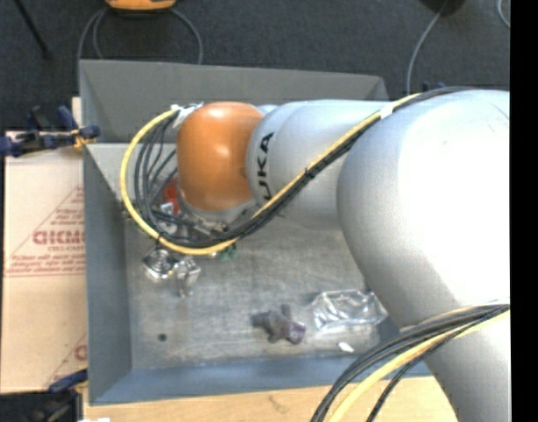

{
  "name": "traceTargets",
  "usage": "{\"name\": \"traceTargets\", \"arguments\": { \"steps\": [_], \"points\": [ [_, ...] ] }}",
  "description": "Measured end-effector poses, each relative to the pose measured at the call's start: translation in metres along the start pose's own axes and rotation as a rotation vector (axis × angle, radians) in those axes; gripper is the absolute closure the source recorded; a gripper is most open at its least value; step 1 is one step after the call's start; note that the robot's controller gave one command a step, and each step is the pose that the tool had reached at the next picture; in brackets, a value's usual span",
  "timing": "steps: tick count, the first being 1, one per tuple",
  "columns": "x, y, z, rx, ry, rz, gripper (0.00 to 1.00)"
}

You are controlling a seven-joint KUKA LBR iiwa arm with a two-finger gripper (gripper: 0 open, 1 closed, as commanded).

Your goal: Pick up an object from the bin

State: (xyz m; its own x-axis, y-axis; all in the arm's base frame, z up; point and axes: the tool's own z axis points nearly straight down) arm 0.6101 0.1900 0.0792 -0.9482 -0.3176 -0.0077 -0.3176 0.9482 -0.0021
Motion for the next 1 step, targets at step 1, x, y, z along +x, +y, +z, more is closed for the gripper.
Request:
{"name": "traceTargets", "arguments": {
  "steps": [1],
  "points": [
    [0.0015, 0.0006, 0.0003, 0.000, 0.003, -0.076, 0.00]
  ]
}}
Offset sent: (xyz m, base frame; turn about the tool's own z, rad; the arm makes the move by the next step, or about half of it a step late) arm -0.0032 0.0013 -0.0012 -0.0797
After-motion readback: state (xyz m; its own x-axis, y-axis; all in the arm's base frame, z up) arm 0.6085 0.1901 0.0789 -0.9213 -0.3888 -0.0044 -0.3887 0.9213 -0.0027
